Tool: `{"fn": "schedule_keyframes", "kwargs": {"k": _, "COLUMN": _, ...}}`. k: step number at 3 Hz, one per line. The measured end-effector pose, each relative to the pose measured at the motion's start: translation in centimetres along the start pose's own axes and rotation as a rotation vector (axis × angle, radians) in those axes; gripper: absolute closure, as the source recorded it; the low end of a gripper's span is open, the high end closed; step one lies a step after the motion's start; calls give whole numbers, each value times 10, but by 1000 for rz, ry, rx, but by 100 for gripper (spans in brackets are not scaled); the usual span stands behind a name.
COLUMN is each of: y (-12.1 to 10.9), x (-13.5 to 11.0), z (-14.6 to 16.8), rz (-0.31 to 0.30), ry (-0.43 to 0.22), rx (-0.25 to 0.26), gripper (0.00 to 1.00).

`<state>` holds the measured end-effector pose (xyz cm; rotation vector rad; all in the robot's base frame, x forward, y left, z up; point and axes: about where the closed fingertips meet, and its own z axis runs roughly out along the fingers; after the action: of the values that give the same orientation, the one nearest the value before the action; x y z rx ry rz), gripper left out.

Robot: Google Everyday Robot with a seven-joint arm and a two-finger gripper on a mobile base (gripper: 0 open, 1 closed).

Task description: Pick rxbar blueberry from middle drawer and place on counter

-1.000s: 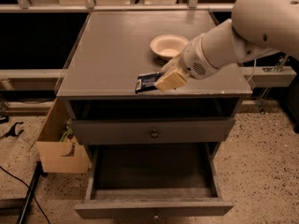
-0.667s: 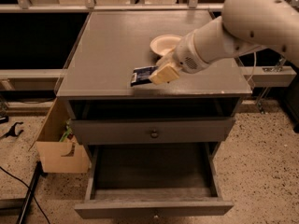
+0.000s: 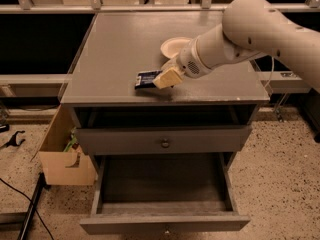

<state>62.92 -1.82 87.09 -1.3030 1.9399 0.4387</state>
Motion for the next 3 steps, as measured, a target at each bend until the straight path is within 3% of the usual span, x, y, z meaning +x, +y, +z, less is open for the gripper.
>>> {"fn": "schedule_keyframes", "kwargs": {"k": 3, "y": -5, "x": 25, "z": 32, "rz": 128, "ry": -61, "rx": -46, "gripper": 100}}
